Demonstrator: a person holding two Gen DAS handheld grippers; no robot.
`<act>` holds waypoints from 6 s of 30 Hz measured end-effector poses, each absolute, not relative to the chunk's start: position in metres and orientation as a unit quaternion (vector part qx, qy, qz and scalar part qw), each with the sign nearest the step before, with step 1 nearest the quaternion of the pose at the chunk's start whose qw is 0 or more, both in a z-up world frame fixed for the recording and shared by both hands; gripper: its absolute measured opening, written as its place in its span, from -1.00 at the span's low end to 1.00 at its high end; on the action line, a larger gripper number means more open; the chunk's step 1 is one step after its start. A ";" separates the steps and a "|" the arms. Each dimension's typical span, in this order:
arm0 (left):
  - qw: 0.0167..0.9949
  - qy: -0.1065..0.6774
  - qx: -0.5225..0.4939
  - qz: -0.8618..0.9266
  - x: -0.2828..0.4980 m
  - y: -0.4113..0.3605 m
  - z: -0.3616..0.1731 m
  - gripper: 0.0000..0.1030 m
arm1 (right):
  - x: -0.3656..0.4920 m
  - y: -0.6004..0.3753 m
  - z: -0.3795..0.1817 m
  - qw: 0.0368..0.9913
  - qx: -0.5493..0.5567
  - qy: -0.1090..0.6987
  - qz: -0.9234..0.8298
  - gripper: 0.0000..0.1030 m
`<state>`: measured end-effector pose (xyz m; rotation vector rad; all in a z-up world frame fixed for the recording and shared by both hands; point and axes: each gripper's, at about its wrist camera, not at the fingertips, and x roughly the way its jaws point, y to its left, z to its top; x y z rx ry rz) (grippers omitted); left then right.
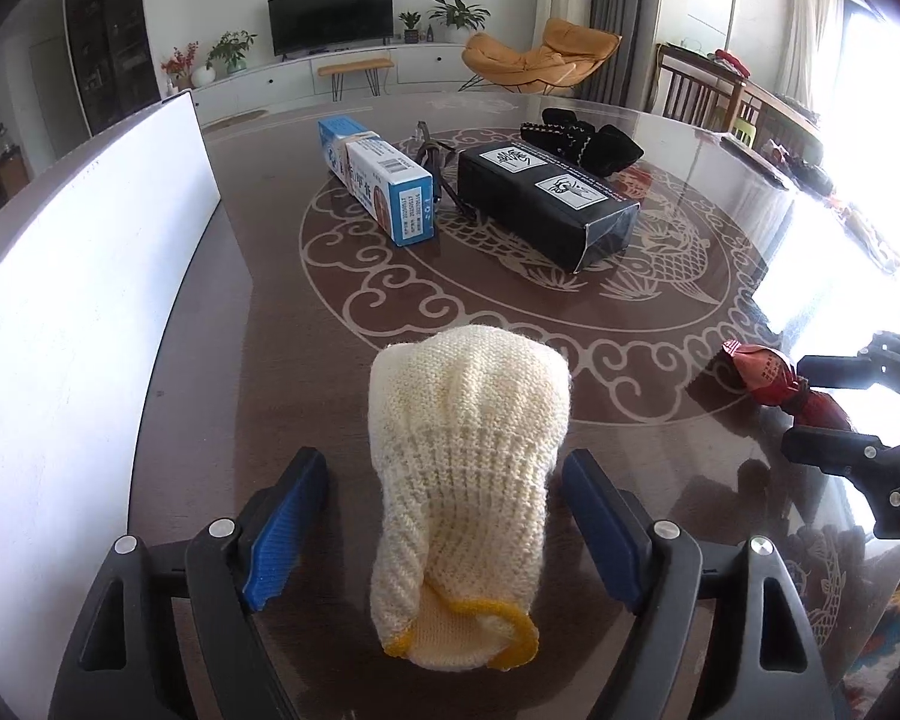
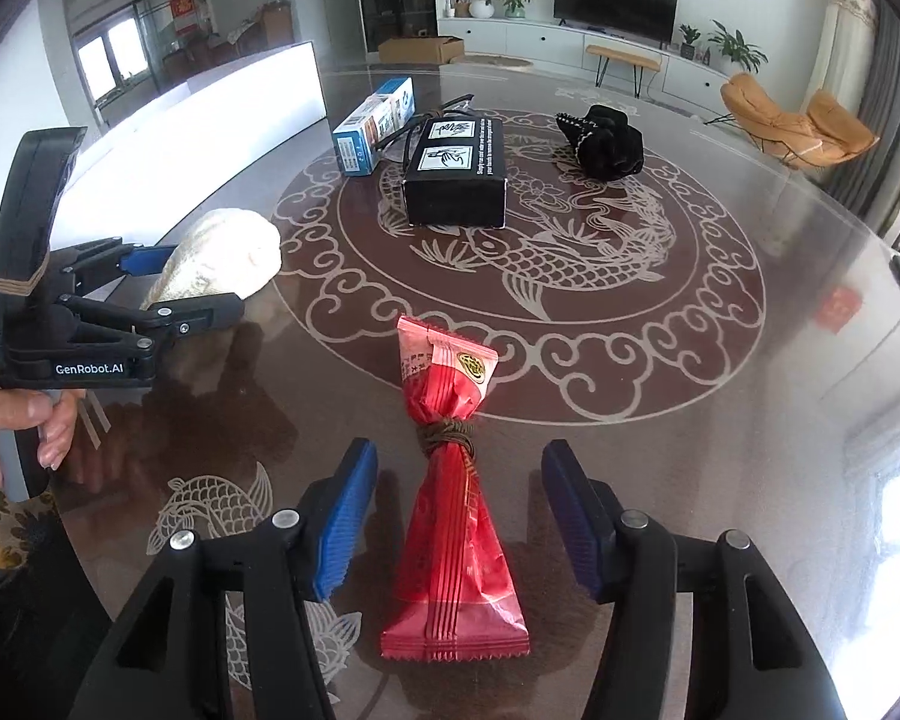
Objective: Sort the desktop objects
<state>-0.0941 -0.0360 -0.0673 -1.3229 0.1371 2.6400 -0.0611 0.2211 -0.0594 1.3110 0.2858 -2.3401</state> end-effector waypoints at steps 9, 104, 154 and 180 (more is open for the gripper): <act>0.119 -0.051 -0.392 0.911 -0.069 -0.058 -0.014 -0.23 | -0.057 0.215 -0.023 0.214 0.463 0.062 -0.858 -0.66; 0.029 0.017 -0.447 0.894 -0.077 0.007 -0.070 0.98 | -0.079 0.247 -0.078 0.066 0.456 0.036 -0.887 1.00; 0.028 0.017 -0.447 0.894 -0.077 0.007 -0.070 0.99 | -0.079 0.247 -0.078 0.066 0.456 0.035 -0.887 1.00; 0.027 0.017 -0.447 0.894 -0.077 0.008 -0.070 1.00 | -0.079 0.247 -0.078 0.066 0.456 0.036 -0.887 1.00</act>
